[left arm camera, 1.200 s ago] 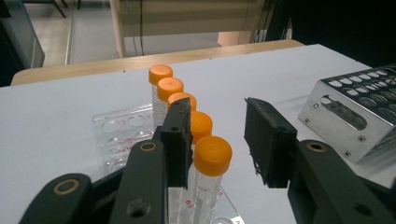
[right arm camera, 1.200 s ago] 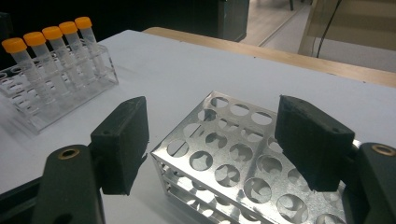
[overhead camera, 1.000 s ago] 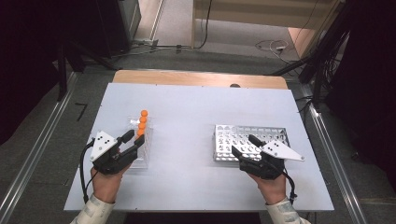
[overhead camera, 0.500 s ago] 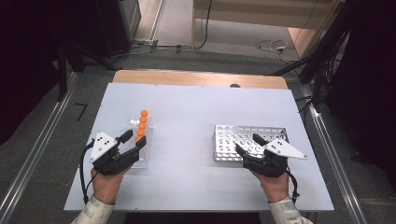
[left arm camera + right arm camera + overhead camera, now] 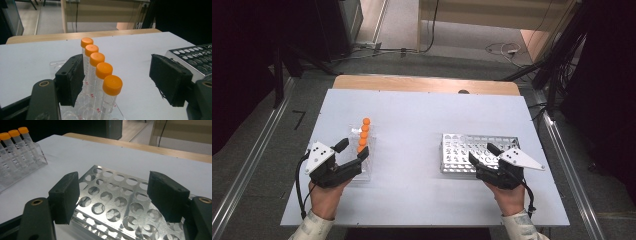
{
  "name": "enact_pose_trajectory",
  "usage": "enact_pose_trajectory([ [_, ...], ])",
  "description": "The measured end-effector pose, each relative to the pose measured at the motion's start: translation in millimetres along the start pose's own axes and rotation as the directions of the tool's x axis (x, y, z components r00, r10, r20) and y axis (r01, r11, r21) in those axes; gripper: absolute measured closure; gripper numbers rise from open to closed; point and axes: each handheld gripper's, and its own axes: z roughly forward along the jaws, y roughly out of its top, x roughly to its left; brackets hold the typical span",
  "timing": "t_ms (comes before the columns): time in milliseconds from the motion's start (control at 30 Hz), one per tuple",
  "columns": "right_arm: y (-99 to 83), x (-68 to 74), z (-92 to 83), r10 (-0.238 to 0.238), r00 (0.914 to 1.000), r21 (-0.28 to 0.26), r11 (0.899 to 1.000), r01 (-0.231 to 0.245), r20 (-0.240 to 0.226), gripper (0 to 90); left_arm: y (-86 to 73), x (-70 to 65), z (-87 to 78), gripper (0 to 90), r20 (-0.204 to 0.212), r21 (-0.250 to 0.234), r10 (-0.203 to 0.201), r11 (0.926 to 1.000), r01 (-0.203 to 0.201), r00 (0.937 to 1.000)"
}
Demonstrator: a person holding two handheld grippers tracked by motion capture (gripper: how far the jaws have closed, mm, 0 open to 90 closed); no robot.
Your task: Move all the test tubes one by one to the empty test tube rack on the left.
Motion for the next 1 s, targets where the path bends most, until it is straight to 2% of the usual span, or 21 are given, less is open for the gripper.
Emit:
enact_pose_trajectory([
  [533,-3.7,-12.9,-8.1,0.018,0.9992,0.003,1.0,-0.018,0.036,24.7,-1.7,2.0,-4.1,26.1,-0.016,-0.009,-0.002,1.0,0.002,0.9999],
  [1000,-8.8,-26.5,-18.9,0.033,0.9965,-0.003,0.999,-0.033,0.077,24.6,-4.8,9.0,-12.4,26.0,-0.035,-0.016,-0.012,0.9998,0.012,0.9993],
])
